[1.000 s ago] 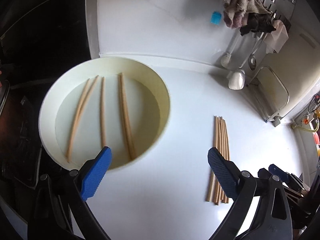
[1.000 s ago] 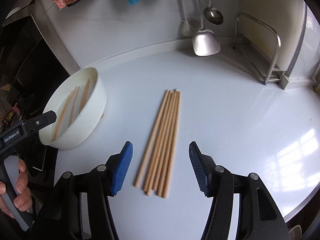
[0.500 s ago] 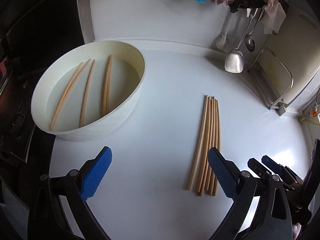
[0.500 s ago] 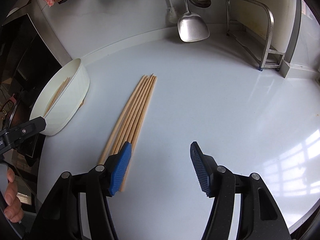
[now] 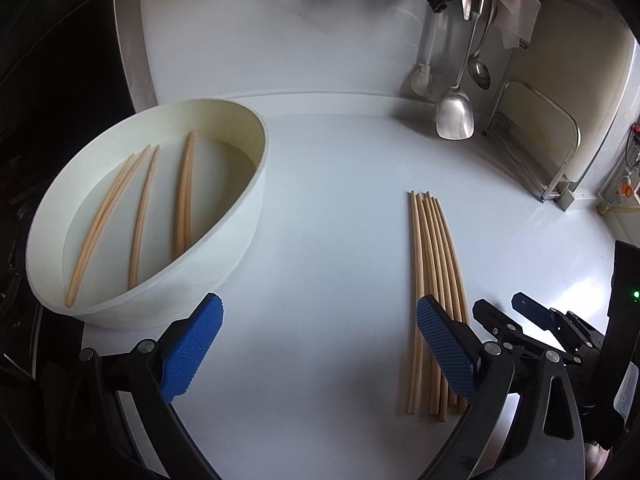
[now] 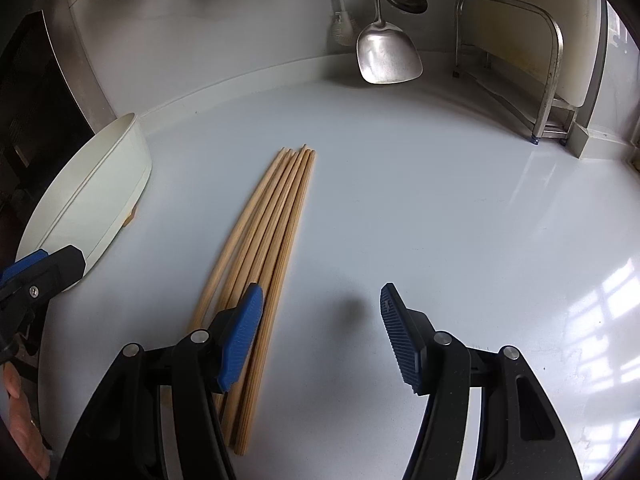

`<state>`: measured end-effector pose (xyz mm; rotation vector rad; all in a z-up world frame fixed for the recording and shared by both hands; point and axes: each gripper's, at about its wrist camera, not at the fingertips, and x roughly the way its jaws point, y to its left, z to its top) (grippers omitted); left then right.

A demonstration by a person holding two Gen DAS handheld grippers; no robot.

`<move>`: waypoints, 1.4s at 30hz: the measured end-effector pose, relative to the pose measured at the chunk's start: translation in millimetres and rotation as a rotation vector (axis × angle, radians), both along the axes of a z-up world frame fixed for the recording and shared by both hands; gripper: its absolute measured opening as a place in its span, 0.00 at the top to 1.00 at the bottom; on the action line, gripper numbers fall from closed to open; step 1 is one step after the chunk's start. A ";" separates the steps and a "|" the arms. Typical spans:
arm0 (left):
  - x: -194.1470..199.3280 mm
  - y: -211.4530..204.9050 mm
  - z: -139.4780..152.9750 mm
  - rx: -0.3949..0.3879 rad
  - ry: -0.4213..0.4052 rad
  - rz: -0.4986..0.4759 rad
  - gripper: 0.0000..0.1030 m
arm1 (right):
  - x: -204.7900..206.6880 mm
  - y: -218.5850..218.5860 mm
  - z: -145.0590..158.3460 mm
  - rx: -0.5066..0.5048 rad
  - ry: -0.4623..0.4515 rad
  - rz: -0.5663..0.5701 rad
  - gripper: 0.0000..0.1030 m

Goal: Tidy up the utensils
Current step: 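Close the right tool on a chopstick while the left tool grasps another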

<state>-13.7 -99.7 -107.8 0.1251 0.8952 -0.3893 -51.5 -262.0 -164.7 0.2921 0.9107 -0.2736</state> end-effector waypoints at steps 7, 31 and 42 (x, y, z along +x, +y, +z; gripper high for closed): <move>9.8 3.5 -1.7 -0.038 0.017 -0.006 0.07 | 3.6 1.4 -3.8 -0.041 0.010 -0.033 0.43; 4.6 -13.5 -25.4 -0.009 0.058 -0.024 0.07 | 8.0 -3.6 -10.7 -0.105 0.033 -0.011 0.45; -2.7 -36.8 -46.8 0.046 0.069 -0.040 0.07 | -3.7 -23.3 -15.7 -0.117 0.038 -0.023 0.46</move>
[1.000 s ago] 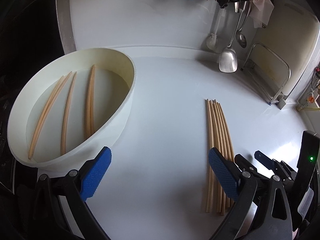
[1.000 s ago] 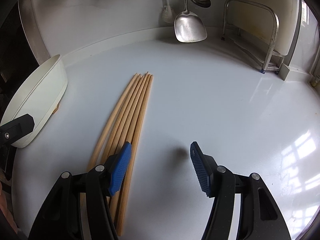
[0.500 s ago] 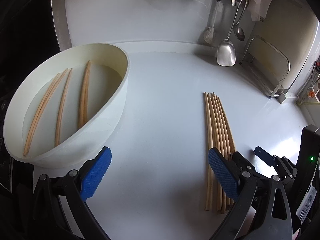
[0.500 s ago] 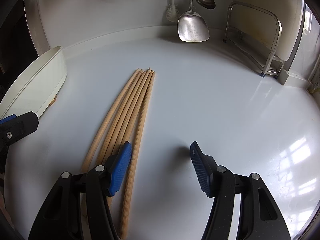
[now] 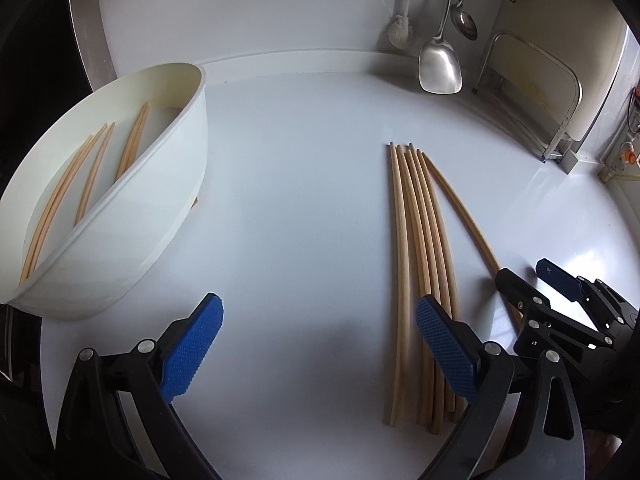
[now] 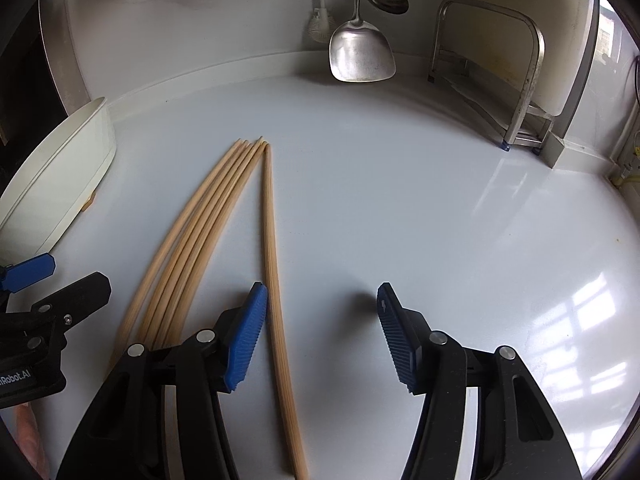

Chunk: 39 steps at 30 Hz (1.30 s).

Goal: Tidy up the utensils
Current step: 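Close the right tool on a chopstick while the left tool grasps another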

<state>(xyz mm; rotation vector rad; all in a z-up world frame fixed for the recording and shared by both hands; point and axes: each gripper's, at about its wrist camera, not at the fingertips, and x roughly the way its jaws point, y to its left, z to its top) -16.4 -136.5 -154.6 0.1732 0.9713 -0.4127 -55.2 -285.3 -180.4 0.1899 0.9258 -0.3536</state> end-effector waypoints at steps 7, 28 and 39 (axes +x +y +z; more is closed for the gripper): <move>0.1 -7.7 -10.1 0.028 0.003 -0.005 0.07 | -8.2 -4.0 -0.3 0.004 -0.003 -0.008 0.46; 2.4 -8.9 -20.8 0.065 -0.026 -0.001 0.06 | -4.1 -4.0 2.0 0.001 -0.003 0.038 0.47; 6.6 -17.2 -19.5 0.089 -0.074 0.000 0.09 | 1.3 0.7 3.7 -0.013 0.001 0.082 0.55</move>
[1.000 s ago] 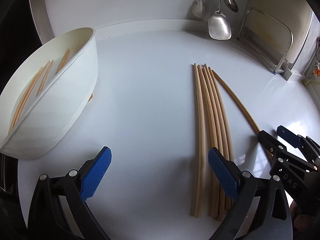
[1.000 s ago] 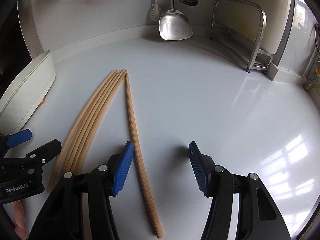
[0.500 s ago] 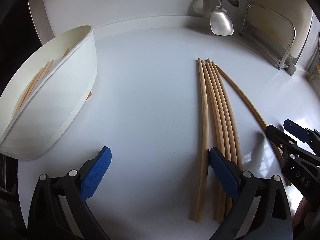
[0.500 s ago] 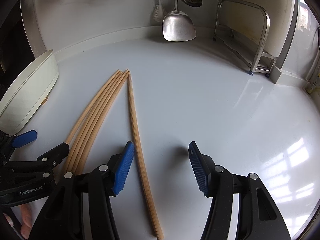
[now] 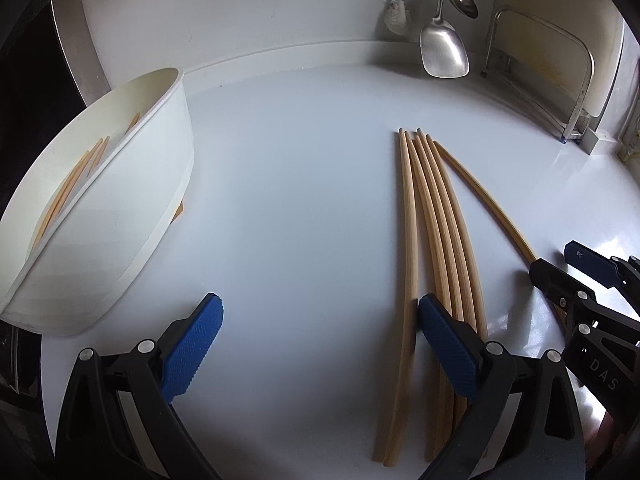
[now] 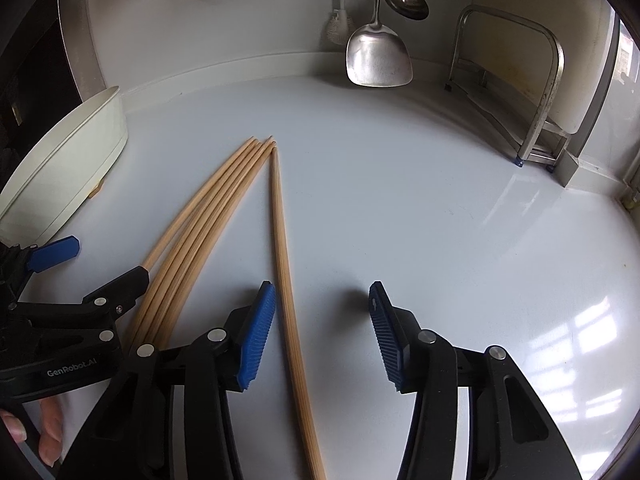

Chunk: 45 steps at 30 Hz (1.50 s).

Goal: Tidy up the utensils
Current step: 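Close the right tool on a chopstick while the left tool grasps another, then carry both held chopsticks over the white basin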

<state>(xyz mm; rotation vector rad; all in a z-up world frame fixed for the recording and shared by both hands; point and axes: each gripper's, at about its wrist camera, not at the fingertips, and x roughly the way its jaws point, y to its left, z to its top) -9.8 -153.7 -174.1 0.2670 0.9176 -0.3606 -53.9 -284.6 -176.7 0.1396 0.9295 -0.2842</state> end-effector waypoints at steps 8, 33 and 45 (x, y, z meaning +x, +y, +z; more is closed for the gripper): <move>3.0 -6.1 3.1 0.011 -0.034 0.000 0.25 | 6.7 1.4 0.9 -0.011 -0.006 0.029 0.67; -3.8 -26.5 22.7 -0.043 0.047 -0.049 0.93 | -1.6 -2.2 18.3 0.085 -0.033 0.074 0.94; -13.6 3.9 96.5 -0.141 0.034 0.039 0.93 | -0.8 -0.2 83.4 0.129 -0.101 0.151 0.94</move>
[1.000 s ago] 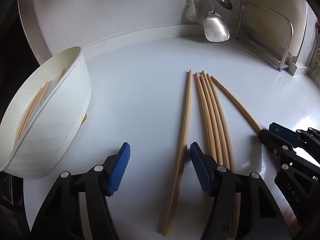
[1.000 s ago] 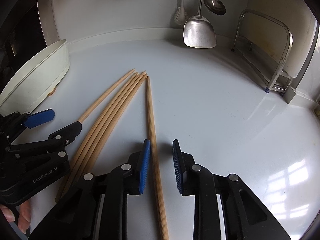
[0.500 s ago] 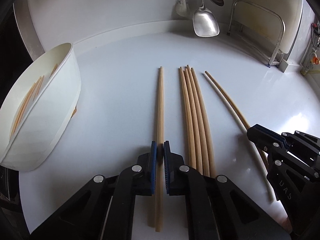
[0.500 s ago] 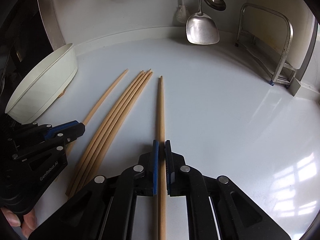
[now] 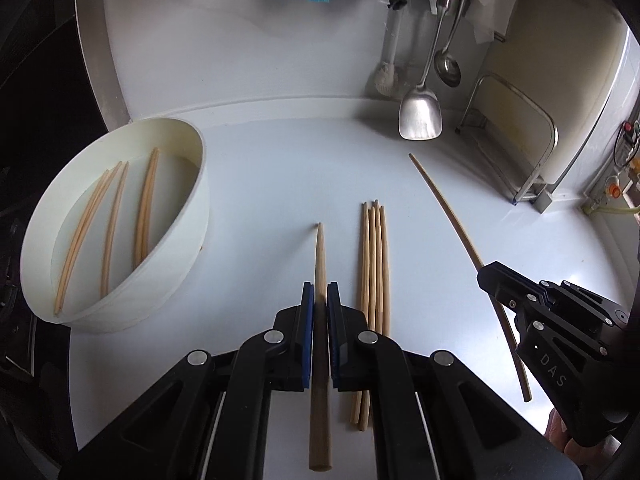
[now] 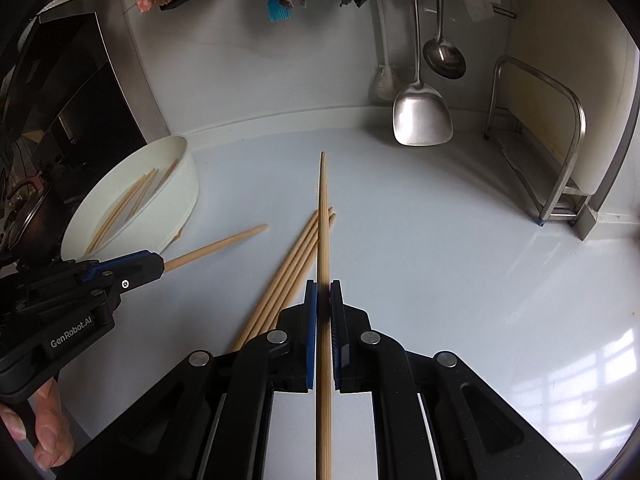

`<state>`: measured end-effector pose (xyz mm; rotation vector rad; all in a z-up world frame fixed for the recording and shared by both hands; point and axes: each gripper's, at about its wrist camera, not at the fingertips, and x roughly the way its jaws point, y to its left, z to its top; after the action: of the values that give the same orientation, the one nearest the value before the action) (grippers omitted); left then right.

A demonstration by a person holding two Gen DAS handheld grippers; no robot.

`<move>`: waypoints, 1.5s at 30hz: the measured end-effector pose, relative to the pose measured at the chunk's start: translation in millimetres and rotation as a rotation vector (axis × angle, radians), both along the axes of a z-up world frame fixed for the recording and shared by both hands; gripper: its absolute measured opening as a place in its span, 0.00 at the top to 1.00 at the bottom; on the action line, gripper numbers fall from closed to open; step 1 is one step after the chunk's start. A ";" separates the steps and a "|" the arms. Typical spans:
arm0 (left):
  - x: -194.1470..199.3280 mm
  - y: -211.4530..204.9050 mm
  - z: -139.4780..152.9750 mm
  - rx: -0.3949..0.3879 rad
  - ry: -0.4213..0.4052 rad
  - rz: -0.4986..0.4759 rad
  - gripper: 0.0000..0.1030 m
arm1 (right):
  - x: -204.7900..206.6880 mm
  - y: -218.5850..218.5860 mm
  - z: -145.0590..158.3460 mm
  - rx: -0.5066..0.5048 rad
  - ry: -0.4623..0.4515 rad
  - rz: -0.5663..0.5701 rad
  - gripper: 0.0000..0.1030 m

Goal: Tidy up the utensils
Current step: 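Carry both held chopsticks over the white basin, then open both tools to release the chopsticks into the basin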

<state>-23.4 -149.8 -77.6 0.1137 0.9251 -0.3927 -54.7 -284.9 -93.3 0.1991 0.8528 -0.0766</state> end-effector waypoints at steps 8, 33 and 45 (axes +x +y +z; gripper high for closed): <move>-1.8 10.8 16.8 -0.028 0.011 0.028 0.93 | -1.9 2.3 11.7 0.028 -0.002 0.030 0.94; 55.1 165.9 94.8 -0.089 -0.148 0.232 0.93 | 90.5 131.0 65.7 0.059 -0.065 0.223 0.94; 144.5 230.7 43.3 -0.074 -0.087 0.204 0.93 | 199.0 213.0 19.2 0.125 0.067 0.207 0.94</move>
<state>121.1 80.9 -34.3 -0.0308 0.8266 -0.2306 144.4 -71.8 -74.1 0.2252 0.9421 0.1652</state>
